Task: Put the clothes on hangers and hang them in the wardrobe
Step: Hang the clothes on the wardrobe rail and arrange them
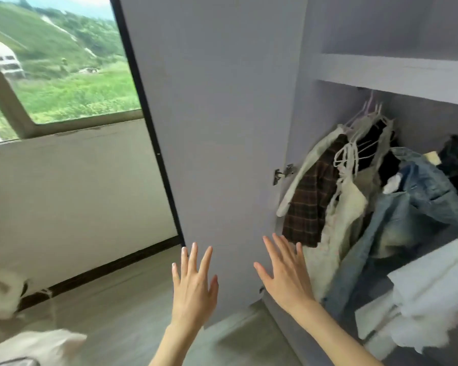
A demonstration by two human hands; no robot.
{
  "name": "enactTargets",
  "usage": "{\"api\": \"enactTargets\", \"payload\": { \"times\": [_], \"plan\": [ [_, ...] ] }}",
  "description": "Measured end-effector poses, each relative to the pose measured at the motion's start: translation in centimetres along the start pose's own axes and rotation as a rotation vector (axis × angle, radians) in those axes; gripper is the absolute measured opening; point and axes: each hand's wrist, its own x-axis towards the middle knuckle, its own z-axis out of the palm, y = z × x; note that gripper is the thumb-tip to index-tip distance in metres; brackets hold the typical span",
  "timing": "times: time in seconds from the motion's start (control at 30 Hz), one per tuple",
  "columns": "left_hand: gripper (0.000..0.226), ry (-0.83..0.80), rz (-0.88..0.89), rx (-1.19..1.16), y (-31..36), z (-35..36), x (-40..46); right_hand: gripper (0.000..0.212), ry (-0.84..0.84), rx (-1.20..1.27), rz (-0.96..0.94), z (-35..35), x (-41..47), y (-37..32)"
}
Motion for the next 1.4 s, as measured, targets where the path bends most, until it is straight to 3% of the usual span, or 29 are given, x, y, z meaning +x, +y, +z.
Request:
{"api": "enactTargets", "payload": {
  "times": [0.2, 0.4, 0.6, 0.67, 0.77, 0.83, 0.97, 1.13, 1.33, 1.4],
  "plan": [
    [0.054, 0.087, -0.284, 0.183, -11.2, -6.3, -7.6, 0.065, -0.080, 0.218, -0.304, 3.0, 0.2, -14.1],
    [0.056, 0.059, -0.641, 0.238, -20.8, -9.8, -21.4, 0.061, -0.219, 0.254, -0.620, 6.6, -5.4, -28.4],
    [0.082, 0.258, -1.075, 0.201, -27.0, -15.7, -34.9, 0.058, -0.377, 0.356, -0.945, 8.6, -13.6, -42.4],
    [0.079, 0.313, -1.206, 0.192, -27.5, -16.3, -39.6, 0.058, -0.412, 0.375, -1.058, 9.0, -16.7, -46.1],
    [0.064, 0.201, -1.386, 0.178, -27.0, -16.7, -46.1, 0.066, -0.476, 0.357, -1.231, 9.6, -21.4, -50.7],
    [0.072, 0.165, -1.505, 0.188, -26.3, -17.3, -49.9, 0.073, -0.537, 0.326, -1.336, 9.9, -24.5, -53.4],
    [0.087, 0.336, -1.666, 0.231, -25.1, -18.3, -56.2, 0.072, -0.634, 0.324, -1.517, 10.2, -30.1, -57.8],
    [0.085, 0.403, -1.901, 0.189, -24.6, -17.6, -60.0, 0.079, -0.718, 0.304, -1.754, 11.4, -35.5, -61.9],
    [0.059, 0.420, -2.164, -0.080, -24.1, -13.4, -60.5, 0.075, -0.818, 0.262, -1.953, 13.6, -38.6, -65.5],
    [0.057, 0.446, -2.233, -0.100, -23.8, -12.6, -61.2, 0.088, -0.844, 0.245, -2.036, 14.1, -39.8, -66.5]
  ]
}}
